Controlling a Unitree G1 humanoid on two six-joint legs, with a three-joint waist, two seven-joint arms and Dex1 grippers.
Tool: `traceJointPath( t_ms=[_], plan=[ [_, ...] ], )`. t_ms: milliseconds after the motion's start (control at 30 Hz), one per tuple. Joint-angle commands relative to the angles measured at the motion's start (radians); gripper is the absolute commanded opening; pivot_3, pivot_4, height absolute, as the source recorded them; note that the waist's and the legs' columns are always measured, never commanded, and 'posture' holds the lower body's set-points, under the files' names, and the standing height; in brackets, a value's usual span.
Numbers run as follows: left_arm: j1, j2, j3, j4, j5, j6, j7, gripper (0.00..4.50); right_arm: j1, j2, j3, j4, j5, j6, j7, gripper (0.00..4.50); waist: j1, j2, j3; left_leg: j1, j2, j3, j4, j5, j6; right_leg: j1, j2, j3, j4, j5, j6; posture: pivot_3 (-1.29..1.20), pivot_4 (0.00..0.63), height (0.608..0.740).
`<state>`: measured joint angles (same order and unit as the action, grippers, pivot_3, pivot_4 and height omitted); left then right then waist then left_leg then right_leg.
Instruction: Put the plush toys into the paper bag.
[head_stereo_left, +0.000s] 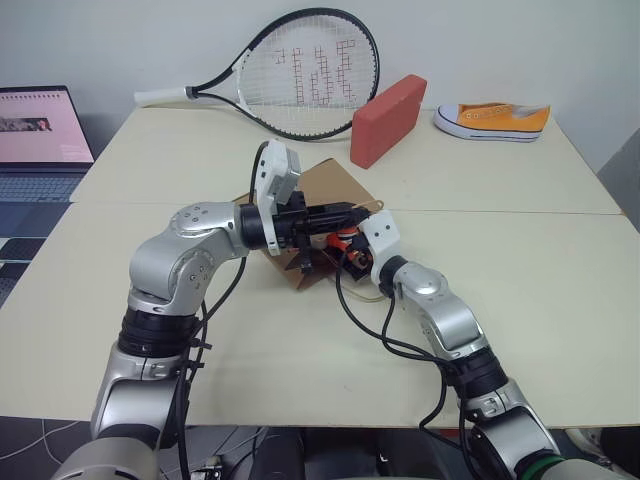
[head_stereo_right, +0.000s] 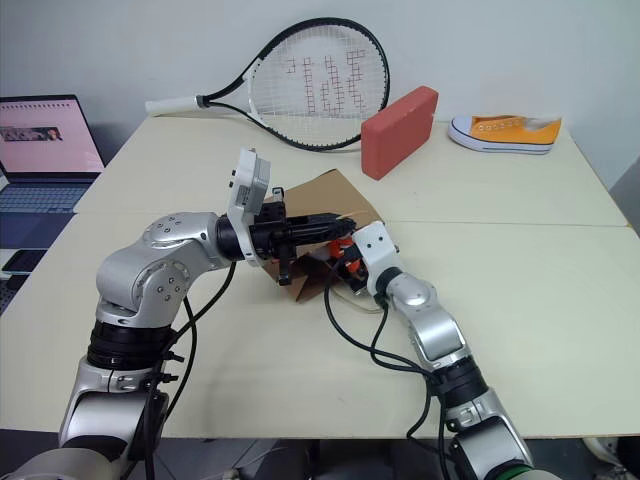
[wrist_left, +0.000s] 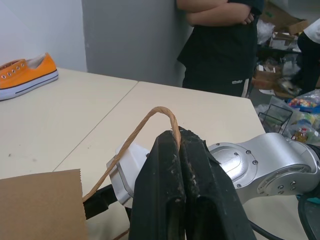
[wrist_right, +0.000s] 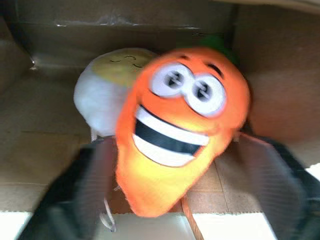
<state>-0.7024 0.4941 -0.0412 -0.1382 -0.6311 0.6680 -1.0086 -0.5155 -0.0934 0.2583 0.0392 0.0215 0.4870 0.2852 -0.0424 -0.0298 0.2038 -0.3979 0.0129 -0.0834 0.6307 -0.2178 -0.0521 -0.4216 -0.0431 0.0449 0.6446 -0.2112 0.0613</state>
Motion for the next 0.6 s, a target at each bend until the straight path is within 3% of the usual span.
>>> traceJointPath(
  t_ms=[33,367,600],
  plan=[
    [-0.006,-0.012,0.004,-0.010,0.012,-0.028,0.017,0.00,0.012,-0.008,0.007,-0.100,0.007,-0.008,0.035,4.49,0.000,0.000,0.000,0.000,0.000,0.000,0.000,0.000,0.000,0.000,0.000,0.000,0.000,0.000,0.000,0.00,0.150,0.740],
    [-0.010,-0.023,0.001,0.013,0.045,-0.056,0.027,0.00,0.064,-0.110,-0.012,-0.353,0.089,0.116,0.185,4.49,0.001,0.000,0.000,0.000,0.000,0.000,0.000,0.000,0.000,0.000,0.000,0.000,0.000,0.000,0.000,0.00,0.150,0.740],
    [-0.009,-0.026,0.002,0.014,0.052,-0.064,0.032,0.00,0.142,-0.330,-0.074,-0.561,0.234,0.261,0.365,4.49,0.007,0.000,0.000,0.000,0.000,0.000,0.000,0.000,0.000,0.000,0.000,0.000,-0.001,0.000,0.000,0.00,0.150,0.740]
  ],
)
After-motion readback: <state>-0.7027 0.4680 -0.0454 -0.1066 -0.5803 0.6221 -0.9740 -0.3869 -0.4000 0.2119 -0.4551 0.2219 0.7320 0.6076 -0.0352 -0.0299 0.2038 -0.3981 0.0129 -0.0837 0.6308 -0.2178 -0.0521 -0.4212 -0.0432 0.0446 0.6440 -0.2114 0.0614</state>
